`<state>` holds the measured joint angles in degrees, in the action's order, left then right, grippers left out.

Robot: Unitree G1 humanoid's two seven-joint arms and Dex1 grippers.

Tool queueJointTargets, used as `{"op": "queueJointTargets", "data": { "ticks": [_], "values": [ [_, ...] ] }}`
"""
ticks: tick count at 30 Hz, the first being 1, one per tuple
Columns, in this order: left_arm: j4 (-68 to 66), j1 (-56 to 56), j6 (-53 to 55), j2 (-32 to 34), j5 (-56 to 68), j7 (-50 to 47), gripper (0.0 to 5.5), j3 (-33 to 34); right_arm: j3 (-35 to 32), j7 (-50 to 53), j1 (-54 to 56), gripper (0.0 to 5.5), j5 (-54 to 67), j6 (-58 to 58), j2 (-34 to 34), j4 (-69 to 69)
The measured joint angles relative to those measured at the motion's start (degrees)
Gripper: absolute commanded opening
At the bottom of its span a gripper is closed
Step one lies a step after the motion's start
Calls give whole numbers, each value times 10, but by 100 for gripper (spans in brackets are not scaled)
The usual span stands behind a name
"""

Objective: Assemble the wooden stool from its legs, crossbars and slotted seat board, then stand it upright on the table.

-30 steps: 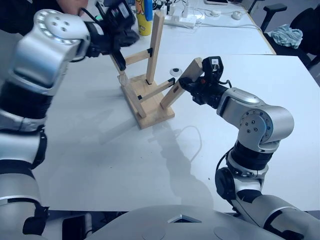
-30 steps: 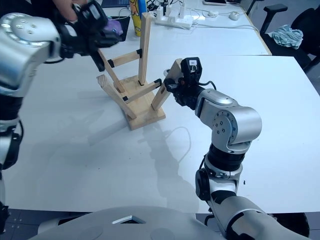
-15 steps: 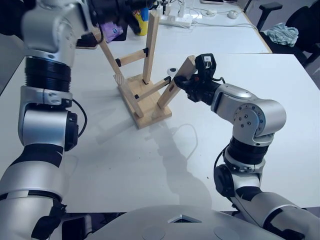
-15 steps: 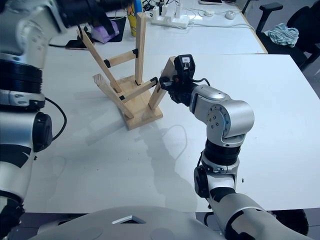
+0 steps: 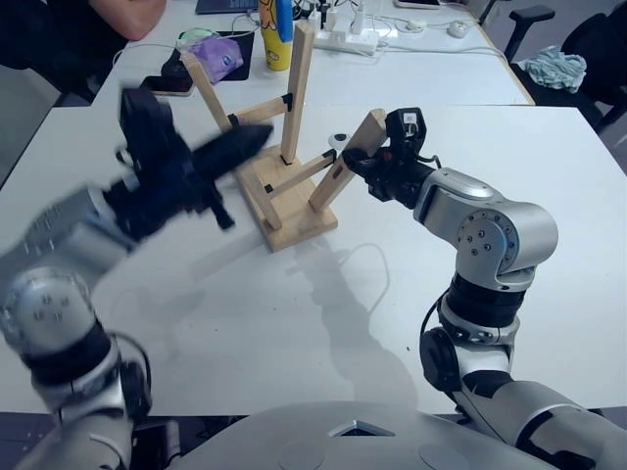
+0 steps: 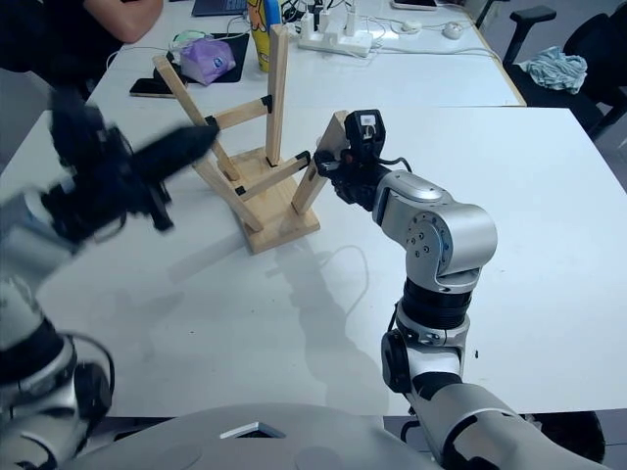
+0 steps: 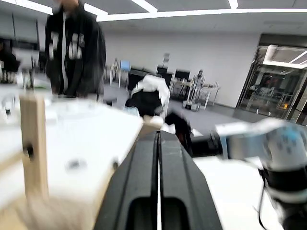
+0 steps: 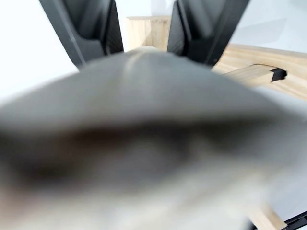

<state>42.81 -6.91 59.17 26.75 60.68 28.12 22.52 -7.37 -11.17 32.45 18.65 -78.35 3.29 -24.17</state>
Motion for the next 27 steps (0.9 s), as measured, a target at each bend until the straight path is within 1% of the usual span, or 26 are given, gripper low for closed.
{"op": "queueJointTargets", "data": {
  "ticks": [2,4,6,7,11,12,14,15,19,22,24,27],
  "values": [
    [36,113,-7,3,-17,6,72,-4,-1,-2,-6,105,2,4,4,1],
    [50,212,-39,8,-69,21,103,-17,-1,-4,-10,105,6,9,14,6],
    [51,277,-83,15,-126,35,134,-39,-2,-9,-10,105,10,16,28,19],
    [48,281,-102,16,-144,39,149,-51,-1,-10,-10,105,12,20,33,25],
    [17,260,-172,17,-203,48,196,-100,8,-14,-6,105,21,32,44,47],
    [12,255,-178,17,-206,48,219,-102,11,-14,-4,105,21,34,45,50],
    [8,242,-191,22,-210,49,245,-102,15,-16,-2,105,23,38,49,59],
    [7,235,-194,26,-209,49,248,-99,16,-16,-2,105,24,40,50,63],
    [0,195,-199,54,-190,50,248,-57,20,-16,-2,105,25,43,53,70],
    [-23,166,-202,79,-191,59,248,-46,20,-16,-2,105,27,46,53,73],
    [-41,141,-207,94,-200,67,272,-48,20,-16,-2,105,27,48,54,75],
    [-78,100,-234,119,-236,85,317,-73,24,-16,-2,105,29,56,53,83]
  ]
}}
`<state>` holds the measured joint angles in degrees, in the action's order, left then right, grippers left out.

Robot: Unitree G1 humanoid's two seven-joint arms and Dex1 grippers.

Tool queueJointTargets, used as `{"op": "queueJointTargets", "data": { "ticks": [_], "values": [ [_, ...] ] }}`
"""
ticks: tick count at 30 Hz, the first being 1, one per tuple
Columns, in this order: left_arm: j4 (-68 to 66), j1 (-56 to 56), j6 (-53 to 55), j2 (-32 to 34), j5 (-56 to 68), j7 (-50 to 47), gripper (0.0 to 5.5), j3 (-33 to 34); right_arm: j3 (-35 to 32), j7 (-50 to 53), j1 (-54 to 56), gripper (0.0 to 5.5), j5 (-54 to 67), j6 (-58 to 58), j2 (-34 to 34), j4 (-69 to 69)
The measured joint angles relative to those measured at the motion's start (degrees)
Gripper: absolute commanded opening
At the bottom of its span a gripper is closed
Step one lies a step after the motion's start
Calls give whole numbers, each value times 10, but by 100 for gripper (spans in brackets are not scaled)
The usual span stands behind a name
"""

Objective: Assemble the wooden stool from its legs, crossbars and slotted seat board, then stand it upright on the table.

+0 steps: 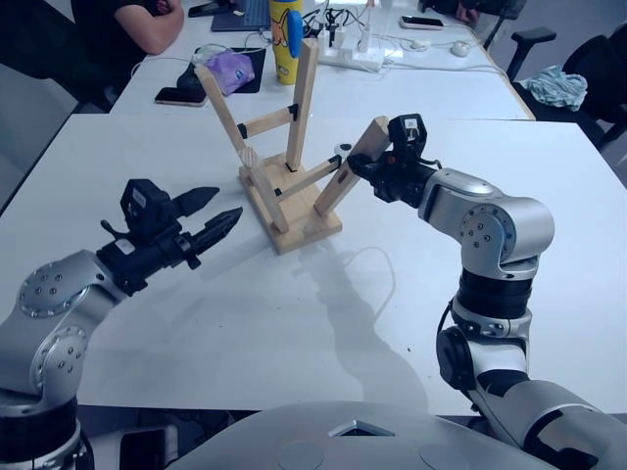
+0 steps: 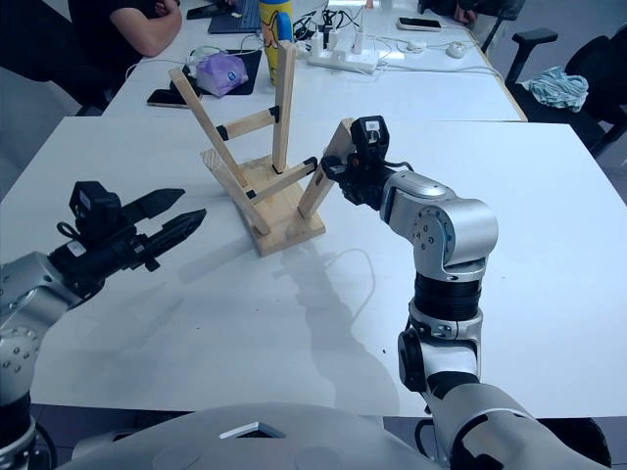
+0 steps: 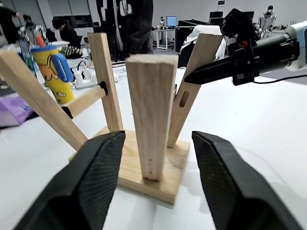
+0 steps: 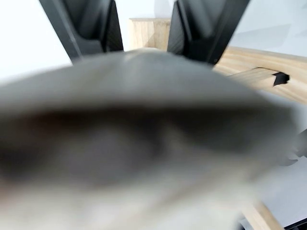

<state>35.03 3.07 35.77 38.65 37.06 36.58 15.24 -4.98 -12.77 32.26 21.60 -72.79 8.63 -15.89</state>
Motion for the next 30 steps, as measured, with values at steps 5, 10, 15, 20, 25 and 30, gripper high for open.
{"op": "queueJointTargets", "data": {
  "ticks": [5,10,15,20,25,30],
  "values": [
    [-47,-25,-35,1,-37,21,386,-39,9,0,4,105,4,7,4,8],
    [-81,-68,-61,-1,-64,29,464,-72,16,-4,5,105,8,15,6,14],
    [-87,-79,-69,-15,-68,24,467,-82,20,-4,7,105,9,19,8,19],
    [-83,-112,-62,-24,-55,21,467,-85,22,-5,7,105,13,23,11,20],
    [-97,-146,-61,-26,-56,24,467,-99,31,-5,7,105,13,29,12,21],
    [-120,-158,-61,-36,-56,31,428,-114,36,-6,8,105,13,37,13,25]
  ]
}}
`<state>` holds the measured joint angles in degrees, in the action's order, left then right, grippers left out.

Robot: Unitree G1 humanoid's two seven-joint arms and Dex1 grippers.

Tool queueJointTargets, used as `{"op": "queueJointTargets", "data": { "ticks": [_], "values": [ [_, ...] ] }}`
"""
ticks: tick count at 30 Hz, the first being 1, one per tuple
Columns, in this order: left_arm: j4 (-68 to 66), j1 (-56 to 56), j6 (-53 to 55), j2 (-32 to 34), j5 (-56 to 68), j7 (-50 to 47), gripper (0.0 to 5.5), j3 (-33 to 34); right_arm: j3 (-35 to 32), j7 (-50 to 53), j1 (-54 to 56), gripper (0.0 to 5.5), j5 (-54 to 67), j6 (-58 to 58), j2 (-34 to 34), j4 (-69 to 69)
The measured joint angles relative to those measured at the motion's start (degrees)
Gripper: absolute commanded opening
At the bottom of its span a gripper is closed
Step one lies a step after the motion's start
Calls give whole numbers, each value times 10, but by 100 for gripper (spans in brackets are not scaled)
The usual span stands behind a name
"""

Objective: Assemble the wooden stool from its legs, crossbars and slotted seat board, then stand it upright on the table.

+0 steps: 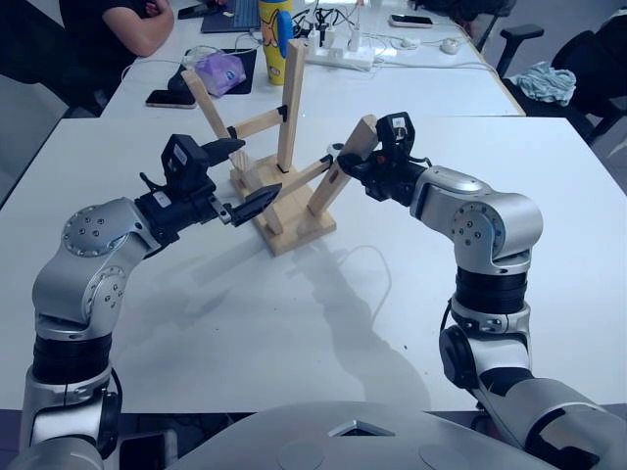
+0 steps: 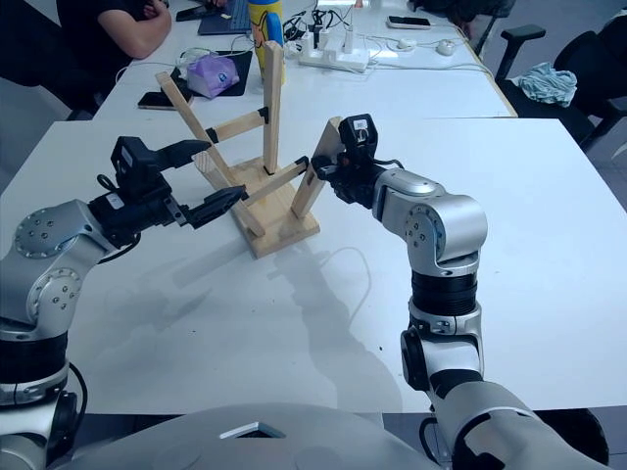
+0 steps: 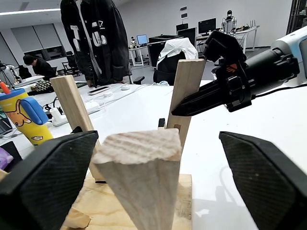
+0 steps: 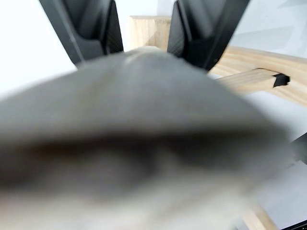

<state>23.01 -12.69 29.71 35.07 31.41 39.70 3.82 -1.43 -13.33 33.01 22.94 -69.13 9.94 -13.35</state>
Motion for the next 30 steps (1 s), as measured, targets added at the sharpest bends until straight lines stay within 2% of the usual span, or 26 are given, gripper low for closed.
{"op": "queueJointTargets", "data": {
  "ticks": [16,30],
  "values": [
    [-19,-18,29,1,6,9,208,6,2,-4,2,105,1,3,2,4],
    [-20,-22,31,25,6,22,203,9,-40,-45,88,105,29,16,5,163]
  ]
}}
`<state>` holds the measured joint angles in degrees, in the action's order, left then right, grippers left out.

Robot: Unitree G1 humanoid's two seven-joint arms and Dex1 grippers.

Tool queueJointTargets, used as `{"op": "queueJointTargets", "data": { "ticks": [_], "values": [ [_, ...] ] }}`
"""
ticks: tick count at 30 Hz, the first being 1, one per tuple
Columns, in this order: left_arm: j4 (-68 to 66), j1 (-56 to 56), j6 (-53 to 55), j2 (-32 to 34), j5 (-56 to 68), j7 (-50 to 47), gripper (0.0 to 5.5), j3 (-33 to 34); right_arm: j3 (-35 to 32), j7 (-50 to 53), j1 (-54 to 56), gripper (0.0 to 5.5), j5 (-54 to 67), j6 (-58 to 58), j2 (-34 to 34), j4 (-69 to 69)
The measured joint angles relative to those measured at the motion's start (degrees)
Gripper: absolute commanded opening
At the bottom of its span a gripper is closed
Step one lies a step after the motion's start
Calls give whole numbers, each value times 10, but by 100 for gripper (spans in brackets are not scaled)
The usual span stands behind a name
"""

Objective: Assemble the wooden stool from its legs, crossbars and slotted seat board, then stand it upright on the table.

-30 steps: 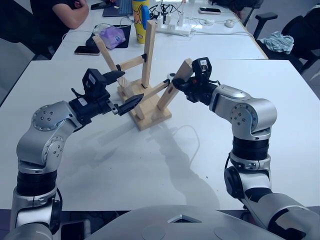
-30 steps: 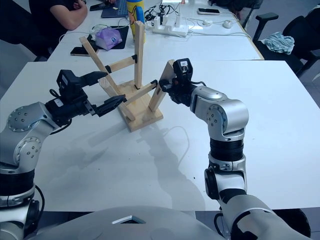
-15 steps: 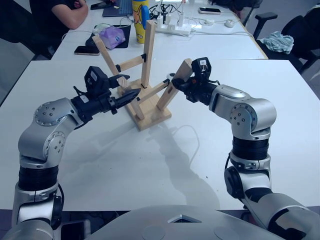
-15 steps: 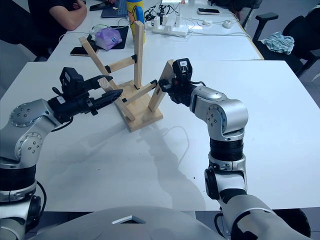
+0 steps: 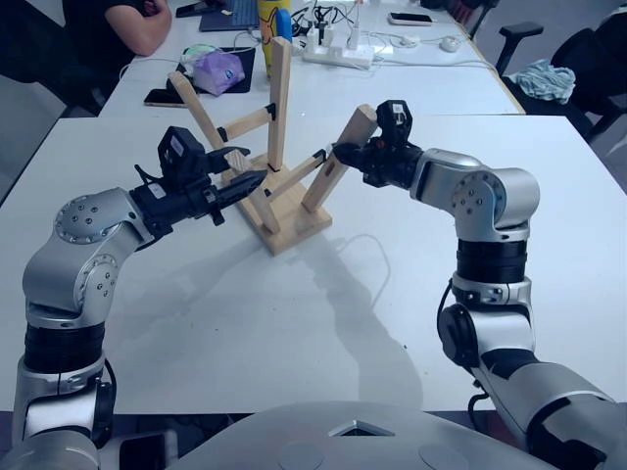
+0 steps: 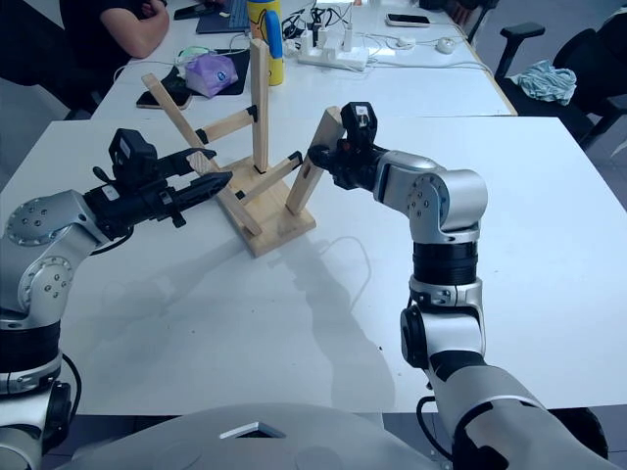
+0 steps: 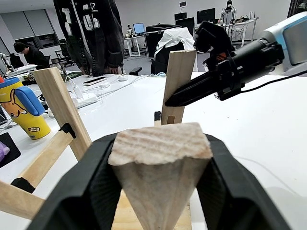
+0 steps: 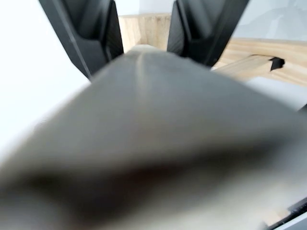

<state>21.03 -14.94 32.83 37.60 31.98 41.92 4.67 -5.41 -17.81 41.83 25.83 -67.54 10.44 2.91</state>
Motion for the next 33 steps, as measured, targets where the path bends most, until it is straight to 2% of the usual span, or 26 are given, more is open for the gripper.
{"op": "queueJointTargets", "data": {
  "ticks": [15,33],
  "values": [
    [-16,-4,-9,13,-2,0,203,-3,34,-53,94,105,-2,74,16,183],
    [-44,-34,-15,35,-6,12,204,-25,36,-92,198,105,-9,144,10,399]
  ]
}}
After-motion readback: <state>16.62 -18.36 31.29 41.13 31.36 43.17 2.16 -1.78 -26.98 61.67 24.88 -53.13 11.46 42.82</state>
